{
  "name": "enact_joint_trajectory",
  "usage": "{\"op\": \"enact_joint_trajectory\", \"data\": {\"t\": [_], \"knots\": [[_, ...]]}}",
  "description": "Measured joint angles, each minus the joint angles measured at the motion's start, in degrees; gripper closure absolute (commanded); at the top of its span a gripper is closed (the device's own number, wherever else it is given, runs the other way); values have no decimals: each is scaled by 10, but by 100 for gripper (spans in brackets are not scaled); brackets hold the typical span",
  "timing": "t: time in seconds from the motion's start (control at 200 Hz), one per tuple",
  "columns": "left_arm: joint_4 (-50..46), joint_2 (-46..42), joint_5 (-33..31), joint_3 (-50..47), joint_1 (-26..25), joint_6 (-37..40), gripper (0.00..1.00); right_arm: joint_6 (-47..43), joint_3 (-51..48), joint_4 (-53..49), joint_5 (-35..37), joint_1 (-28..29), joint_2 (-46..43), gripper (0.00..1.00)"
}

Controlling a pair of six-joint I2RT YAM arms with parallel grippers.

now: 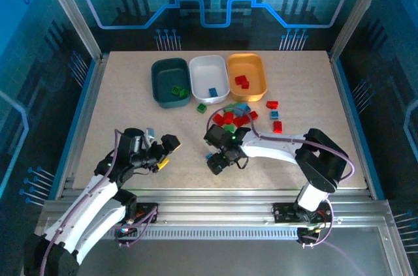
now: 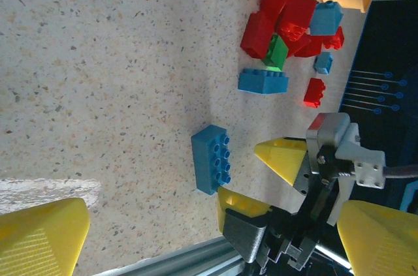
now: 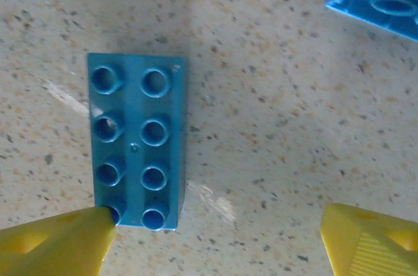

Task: Sort the legos into containers by color

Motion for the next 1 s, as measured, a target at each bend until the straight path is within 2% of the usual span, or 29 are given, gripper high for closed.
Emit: {"op": "enact_joint_trajectory", "data": {"t": [0.24,0.9,1.001], "knots": [[7,5,0,0,-6,-1,1,6,33,19,-5,16,32,23],[6,0,-5,0,-6,1,1,59,72,16,-15,29,49,21],[5,-6,-5,0,-6,1,1,66,93,21,-15,30,73,25]]}}
